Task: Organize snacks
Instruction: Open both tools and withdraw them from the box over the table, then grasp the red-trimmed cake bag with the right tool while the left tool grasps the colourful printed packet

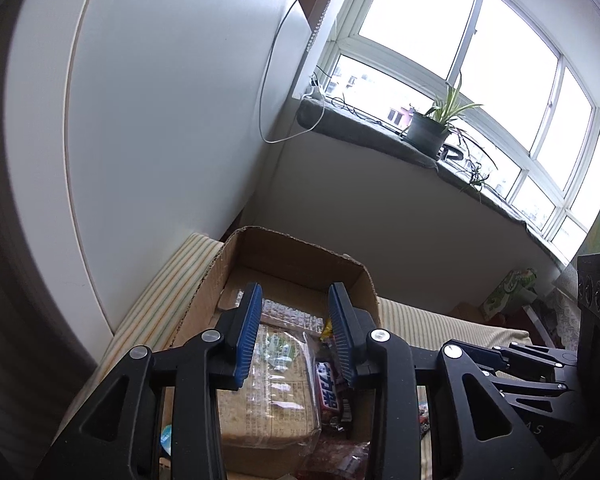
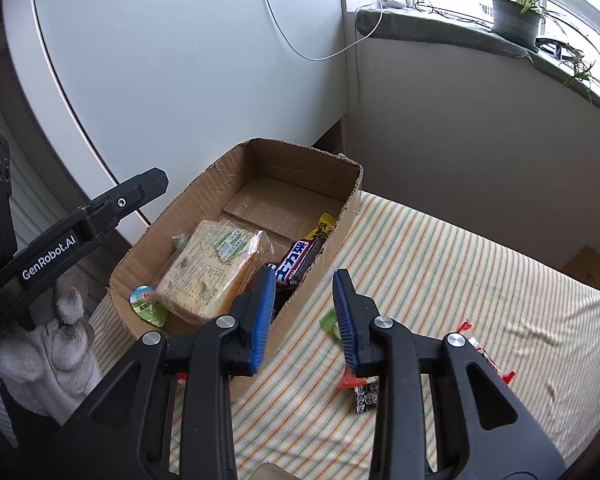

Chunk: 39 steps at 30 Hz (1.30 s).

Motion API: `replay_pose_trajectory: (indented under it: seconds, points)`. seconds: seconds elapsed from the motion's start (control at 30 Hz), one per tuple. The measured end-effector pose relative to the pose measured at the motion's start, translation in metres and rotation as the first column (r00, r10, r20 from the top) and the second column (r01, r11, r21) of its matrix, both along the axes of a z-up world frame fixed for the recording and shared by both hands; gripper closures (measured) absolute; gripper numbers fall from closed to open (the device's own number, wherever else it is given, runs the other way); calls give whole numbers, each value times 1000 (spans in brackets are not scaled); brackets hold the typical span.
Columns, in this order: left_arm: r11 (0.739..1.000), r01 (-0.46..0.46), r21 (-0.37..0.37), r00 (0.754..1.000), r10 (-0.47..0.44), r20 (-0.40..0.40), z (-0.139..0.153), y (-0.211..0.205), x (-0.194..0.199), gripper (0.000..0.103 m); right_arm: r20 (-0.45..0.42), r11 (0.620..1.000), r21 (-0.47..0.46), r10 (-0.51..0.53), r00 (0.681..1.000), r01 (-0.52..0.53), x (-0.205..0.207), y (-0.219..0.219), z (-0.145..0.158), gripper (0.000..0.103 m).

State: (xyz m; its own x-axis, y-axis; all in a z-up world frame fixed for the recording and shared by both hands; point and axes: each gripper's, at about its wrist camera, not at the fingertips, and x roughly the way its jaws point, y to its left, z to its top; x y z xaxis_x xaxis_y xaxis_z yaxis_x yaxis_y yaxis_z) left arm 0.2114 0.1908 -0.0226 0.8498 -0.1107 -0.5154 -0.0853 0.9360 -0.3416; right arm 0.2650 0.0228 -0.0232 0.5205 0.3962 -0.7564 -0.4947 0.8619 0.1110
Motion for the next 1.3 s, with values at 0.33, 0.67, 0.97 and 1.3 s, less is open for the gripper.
replay_pose_trajectory:
  seconds: [0.33, 0.67, 0.97, 1.3]
  points:
    - [984, 173, 37, 983, -175, 58, 15, -49, -32, 70, 64, 996, 23, -89, 994, 87, -47, -78, 21, 48]
    - [920, 389, 43, 921, -388, -13, -11, -108, -43, 57, 78, 977, -14, -212, 974, 214, -81, -147, -6, 47]
    - [844, 536, 15, 836, -529, -145, -48, -146, -45, 57, -144, 959, 53, -268, 953, 278, -85, -192, -49, 47]
    - [869, 493, 40, 859, -480, -176, -59, -152, -37, 57, -113, 967, 44, -246, 963, 252, -45, -182, -49, 47]
